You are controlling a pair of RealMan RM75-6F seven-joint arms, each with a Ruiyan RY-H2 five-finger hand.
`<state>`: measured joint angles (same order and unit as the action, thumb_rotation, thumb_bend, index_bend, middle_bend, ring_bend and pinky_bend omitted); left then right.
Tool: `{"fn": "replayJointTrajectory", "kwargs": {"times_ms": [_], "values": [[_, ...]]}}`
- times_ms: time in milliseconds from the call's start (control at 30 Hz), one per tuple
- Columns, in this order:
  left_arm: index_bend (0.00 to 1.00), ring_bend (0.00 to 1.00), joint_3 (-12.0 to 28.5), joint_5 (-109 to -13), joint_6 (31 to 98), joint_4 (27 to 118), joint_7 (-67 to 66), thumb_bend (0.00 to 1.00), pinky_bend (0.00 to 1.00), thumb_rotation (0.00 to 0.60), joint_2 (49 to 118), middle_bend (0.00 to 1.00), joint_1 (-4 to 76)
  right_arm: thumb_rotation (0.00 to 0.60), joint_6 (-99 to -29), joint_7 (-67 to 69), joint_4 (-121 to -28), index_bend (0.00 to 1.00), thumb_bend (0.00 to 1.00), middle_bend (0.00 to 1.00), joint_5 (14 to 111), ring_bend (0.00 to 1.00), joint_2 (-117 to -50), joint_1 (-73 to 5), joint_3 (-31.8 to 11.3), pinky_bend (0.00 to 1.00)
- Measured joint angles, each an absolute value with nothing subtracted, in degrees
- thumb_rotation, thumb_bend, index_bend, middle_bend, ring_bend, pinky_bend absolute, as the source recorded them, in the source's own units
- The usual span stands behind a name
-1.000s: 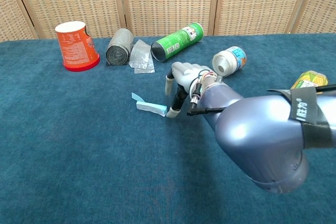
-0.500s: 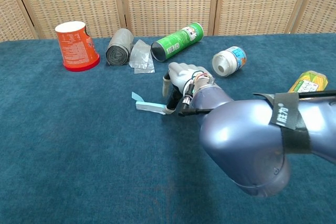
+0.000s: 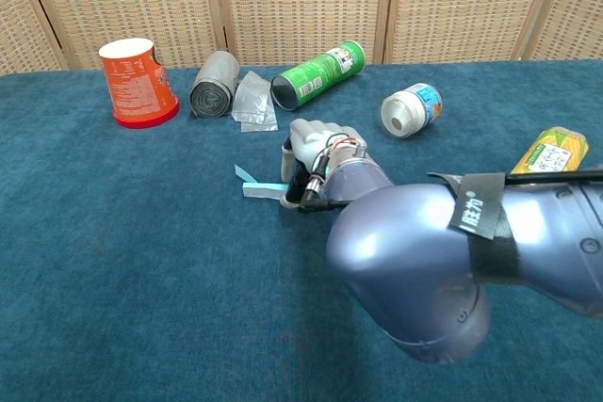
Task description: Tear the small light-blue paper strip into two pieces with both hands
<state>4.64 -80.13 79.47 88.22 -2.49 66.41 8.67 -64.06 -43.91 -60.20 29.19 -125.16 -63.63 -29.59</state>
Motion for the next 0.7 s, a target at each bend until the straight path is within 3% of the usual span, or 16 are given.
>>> {"fn": "replayJointTrajectory", "kwargs": {"times_ms": [700], "values": [[0.00,0.00,4.59,-80.25,79.55,88.33,-1.67,0.00,0.00,0.600,66.09,0.00,8.78,0.600,-62.14,-43.47,-54.53,0.58,0.40,0.00,31.26,0.00,-128.11,-64.46,-30.79,0.00]]}}
